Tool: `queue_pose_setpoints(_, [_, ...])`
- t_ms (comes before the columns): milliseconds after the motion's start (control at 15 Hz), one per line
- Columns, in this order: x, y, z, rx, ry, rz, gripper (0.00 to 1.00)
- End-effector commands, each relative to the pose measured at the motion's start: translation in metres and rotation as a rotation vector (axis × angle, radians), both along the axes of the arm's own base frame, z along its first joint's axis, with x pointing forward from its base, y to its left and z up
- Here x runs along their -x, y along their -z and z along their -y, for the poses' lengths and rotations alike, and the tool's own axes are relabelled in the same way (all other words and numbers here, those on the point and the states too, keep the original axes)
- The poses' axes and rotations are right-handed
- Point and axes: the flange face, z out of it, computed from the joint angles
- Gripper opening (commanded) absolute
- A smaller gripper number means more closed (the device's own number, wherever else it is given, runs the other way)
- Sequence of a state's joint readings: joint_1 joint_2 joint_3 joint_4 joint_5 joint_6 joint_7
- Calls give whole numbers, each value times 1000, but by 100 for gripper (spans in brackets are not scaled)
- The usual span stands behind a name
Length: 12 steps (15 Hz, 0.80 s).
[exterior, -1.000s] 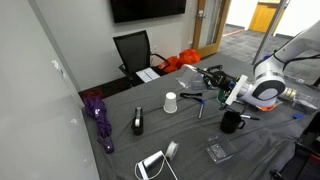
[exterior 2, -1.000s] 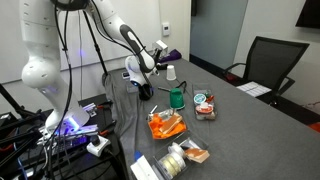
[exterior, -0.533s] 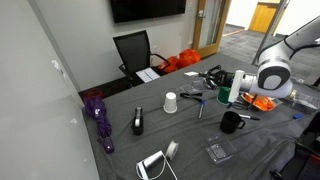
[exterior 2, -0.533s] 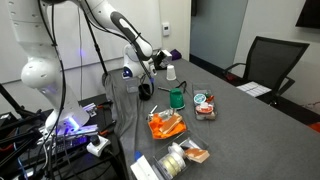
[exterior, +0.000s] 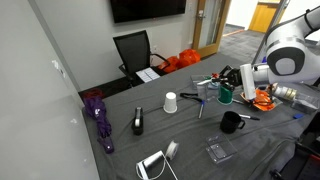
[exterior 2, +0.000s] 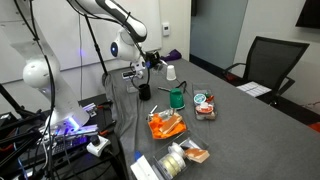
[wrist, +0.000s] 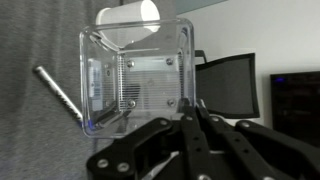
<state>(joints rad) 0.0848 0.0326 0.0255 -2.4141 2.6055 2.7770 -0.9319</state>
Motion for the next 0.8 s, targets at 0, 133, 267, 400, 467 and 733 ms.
queue_pose_setpoints(0, [23, -17, -55, 37, 0, -186, 1])
queue_pose_setpoints(133, [35, -21, -101, 35, -12, -288, 1])
queue_pose_setpoints(267, [51, -9, -147, 15, -31, -377, 1])
queue_pose_setpoints(400, [67, 9, -181, -11, -42, -458, 1])
queue_pose_setpoints(467, [75, 18, -192, -29, -37, -501, 1])
queue_pose_setpoints(733, [96, 61, -213, -123, -34, -672, 1])
